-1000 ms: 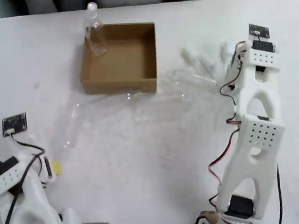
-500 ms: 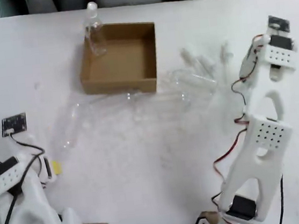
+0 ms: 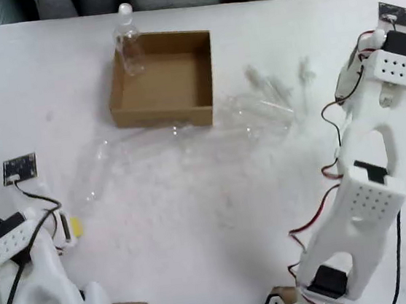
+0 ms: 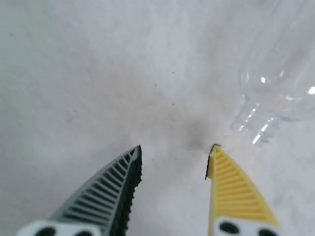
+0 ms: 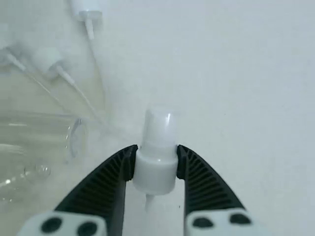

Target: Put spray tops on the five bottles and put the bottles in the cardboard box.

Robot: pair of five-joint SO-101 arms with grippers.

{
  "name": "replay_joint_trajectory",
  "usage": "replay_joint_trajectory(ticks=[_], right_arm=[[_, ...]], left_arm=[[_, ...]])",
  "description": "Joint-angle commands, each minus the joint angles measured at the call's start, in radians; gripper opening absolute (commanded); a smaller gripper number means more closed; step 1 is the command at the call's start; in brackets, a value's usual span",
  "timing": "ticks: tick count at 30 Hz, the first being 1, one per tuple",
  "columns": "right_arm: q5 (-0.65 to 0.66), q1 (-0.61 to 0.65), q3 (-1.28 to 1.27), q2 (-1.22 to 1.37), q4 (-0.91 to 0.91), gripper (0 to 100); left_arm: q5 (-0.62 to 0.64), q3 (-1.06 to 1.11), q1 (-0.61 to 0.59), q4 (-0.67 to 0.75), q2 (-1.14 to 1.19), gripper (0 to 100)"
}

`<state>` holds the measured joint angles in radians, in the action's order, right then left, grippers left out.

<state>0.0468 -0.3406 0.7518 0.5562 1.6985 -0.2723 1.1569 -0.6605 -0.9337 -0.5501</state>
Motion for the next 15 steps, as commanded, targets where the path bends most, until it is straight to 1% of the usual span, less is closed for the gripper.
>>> replay_joint_trajectory(ticks=[1, 12, 15], right_arm=[[0.011, 0.058, -0.166, -0.234, 0.028, 1.7], [0.003, 0.311, -0.655, -0.734, 0.028, 1.8], [0.002, 0.406, -0.786, -0.852, 0.028, 1.8]], left_arm=[[0.014, -0.005, -0.002, 0.014, -0.03, 23], [0.011, -0.005, -0.002, 0.014, -0.03, 23], [0.011, -0.005, -0.004, 0.014, -0.03, 23]])
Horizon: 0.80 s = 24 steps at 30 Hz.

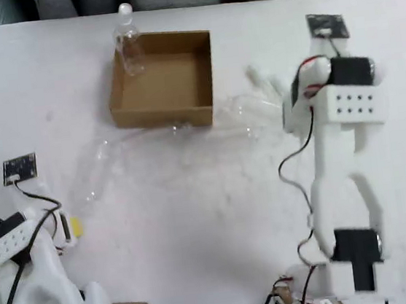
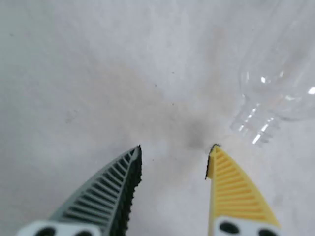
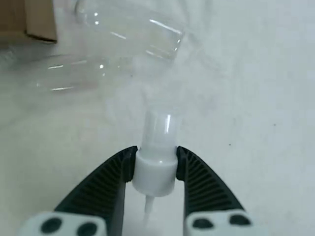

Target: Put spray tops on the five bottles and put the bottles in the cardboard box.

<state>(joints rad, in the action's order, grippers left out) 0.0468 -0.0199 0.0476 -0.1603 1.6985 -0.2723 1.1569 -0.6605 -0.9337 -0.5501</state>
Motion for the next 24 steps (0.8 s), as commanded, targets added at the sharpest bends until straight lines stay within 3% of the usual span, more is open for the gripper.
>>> replay_joint_trajectory(ticks=[1, 9, 20, 24], right_arm=[[0.002, 0.124, -0.123, -0.165, 0.027, 1.8], [0.0, 0.444, -0.416, -0.326, -0.068, 1.8], [-0.003, 0.779, -0.71, -0.341, -0.433, 1.8], [-0.138, 0.857, -0.789, -0.329, -0.644, 1.8]], left_arm=[[0.011, -0.005, -0.004, 0.014, -0.03, 23], [0.009, -0.005, -0.005, 0.014, -0.03, 23], [0.009, -0.005, -0.007, 0.014, -0.03, 23], [0.009, -0.005, -0.007, 0.014, -0.03, 23]])
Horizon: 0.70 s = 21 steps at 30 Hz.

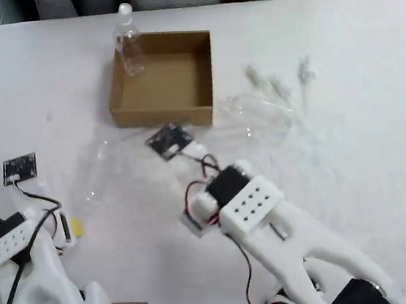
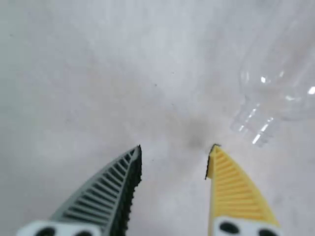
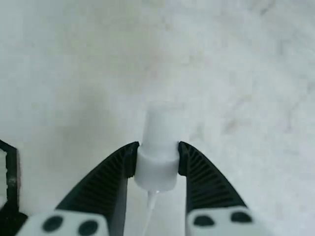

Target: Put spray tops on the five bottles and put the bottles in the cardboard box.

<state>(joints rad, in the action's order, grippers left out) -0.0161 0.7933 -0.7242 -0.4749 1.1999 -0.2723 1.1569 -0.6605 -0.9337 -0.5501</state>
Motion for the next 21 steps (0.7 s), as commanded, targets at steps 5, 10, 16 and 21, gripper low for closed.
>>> replay_joint_trajectory(ticks=[5, 10, 16, 21], right_arm=[[-0.132, 0.084, -0.005, 0.139, -0.297, 1.8], [-0.206, 0.081, 0.123, 0.351, -0.298, 1.8], [-0.331, 0.071, 0.296, 0.532, -0.3, 3.3], [-0.416, 0.041, 0.404, 0.625, -0.303, 18.5]], left_arm=[[0.009, -0.005, -0.007, 0.014, -0.03, 23], [0.011, -0.005, -0.004, 0.014, -0.03, 23], [0.012, -0.005, -0.004, 0.014, -0.03, 23], [0.012, -0.005, -0.004, 0.014, -0.03, 23]])
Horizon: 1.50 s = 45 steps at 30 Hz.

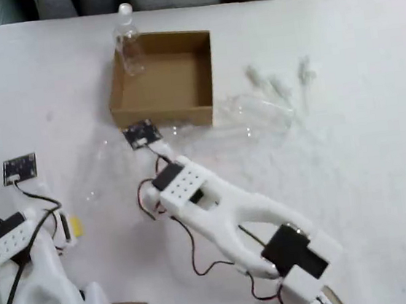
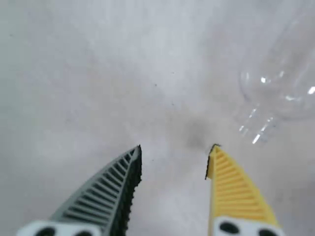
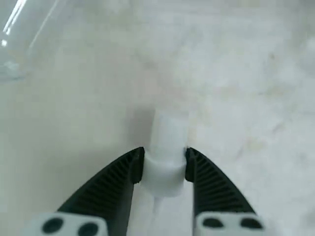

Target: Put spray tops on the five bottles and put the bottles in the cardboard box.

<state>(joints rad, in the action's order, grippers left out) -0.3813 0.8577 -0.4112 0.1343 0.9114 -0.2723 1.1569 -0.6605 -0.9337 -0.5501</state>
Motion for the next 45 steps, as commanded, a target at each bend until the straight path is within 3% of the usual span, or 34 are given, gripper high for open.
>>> replay_joint_trajectory(ticks=[1, 6, 11, 16, 18, 25, 31, 38, 43, 45], right_arm=[[-0.064, -0.019, 0.107, 0.033, -0.012, 20.0], [-0.08, -0.008, 0.13, 0.056, -0.005, 23.5], [-0.074, -0.045, 0.166, -0.039, 0.154, 26.2], [-0.064, -0.203, 0.175, -0.217, 0.346, 26.2], [0.015, -0.295, 0.175, -0.268, 0.409, 25.8], [0.164, -0.542, 0.114, -0.303, 0.449, 1.8], [0.233, -0.691, -0.014, -0.308, 0.443, 1.6], [0.302, -0.816, -0.138, -0.308, 0.403, 1.6], [0.333, -0.835, -0.233, -0.308, 0.309, 1.6], [0.334, -0.84, -0.244, -0.308, 0.3, 1.6]], left_arm=[[0.012, -0.005, -0.004, 0.014, -0.03, 23], [0.012, -0.005, -0.004, 0.014, -0.03, 23], [0.014, -0.005, -0.004, 0.014, -0.03, 23], [0.015, -0.005, -0.002, 0.014, -0.03, 23], [0.015, -0.006, -0.002, 0.014, -0.03, 23], [0.017, -0.043, 0.068, 0.002, -0.031, 23], [0.123, -0.264, 0.127, -0.23, -0.031, 23], [0.213, -0.563, 0.341, -0.496, -0.031, 23], [0.422, -0.608, 0.544, -0.505, -0.022, 23], [0.434, -0.585, 0.625, -0.476, -0.022, 23]])
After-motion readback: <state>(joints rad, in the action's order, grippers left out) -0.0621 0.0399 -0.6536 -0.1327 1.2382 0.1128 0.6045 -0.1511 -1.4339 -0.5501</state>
